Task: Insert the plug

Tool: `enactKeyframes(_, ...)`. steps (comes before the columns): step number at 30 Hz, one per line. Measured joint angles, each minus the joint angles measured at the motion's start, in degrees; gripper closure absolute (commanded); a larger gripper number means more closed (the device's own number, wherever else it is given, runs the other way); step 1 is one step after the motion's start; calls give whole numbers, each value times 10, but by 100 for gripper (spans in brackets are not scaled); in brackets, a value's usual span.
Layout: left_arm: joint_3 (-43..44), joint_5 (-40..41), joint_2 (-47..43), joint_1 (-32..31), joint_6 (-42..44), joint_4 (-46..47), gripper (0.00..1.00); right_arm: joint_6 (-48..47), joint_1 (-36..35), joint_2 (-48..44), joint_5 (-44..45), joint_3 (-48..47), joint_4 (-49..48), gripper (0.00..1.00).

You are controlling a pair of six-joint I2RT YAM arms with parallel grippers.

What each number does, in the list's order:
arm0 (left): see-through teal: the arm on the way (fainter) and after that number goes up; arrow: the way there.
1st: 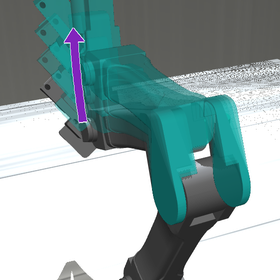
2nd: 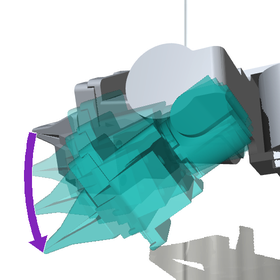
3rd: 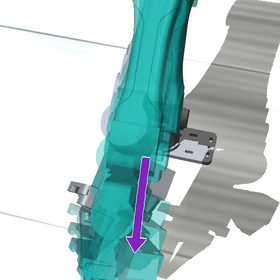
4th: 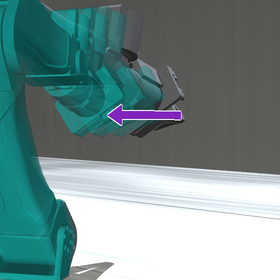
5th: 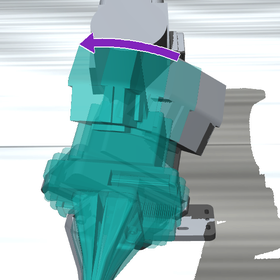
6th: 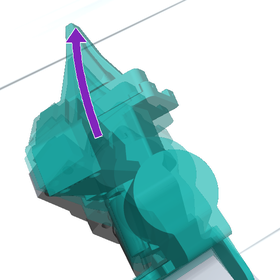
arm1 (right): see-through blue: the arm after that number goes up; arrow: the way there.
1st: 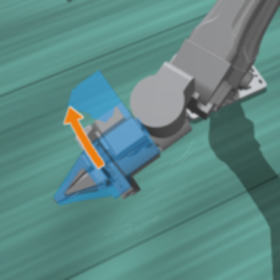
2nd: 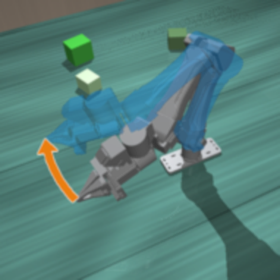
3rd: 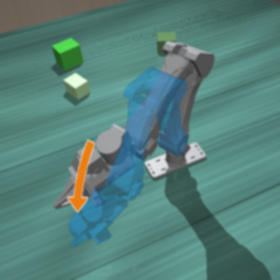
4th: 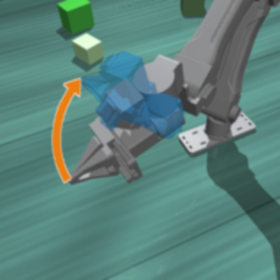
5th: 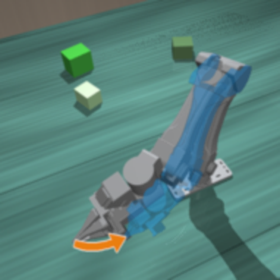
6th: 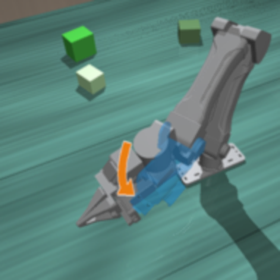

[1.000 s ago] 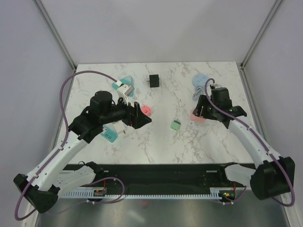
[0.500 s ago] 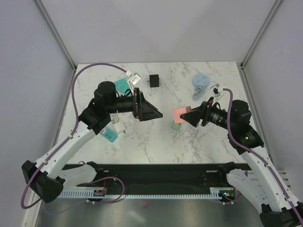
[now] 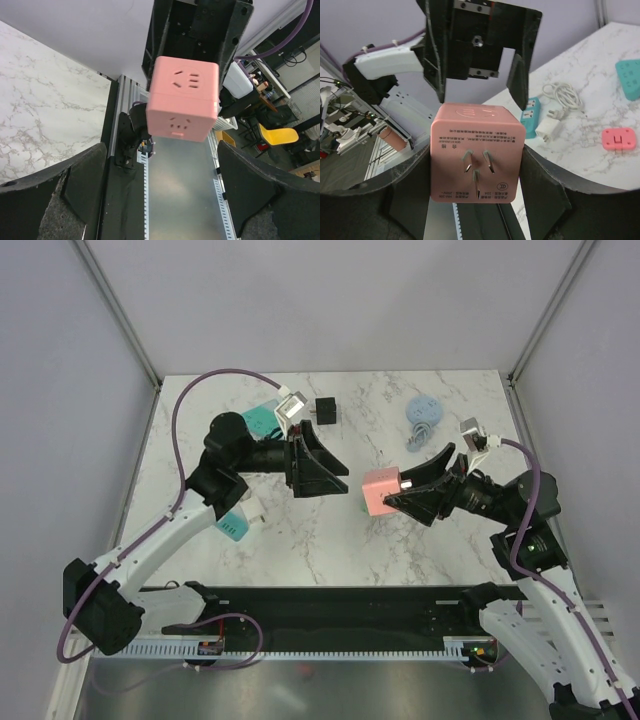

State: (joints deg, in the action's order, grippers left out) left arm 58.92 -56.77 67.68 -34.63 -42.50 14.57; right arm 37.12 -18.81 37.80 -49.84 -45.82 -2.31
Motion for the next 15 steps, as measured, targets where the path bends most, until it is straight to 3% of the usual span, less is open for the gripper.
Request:
enactKeyframes(7,-4,-6,13,-6,-35,81,1,65,-1,-7,-23,9,-95,66)
enactKeyframes(15,-4,-3,16,-38,-56,130,0,94,-2,-4,-19,16,-127,68)
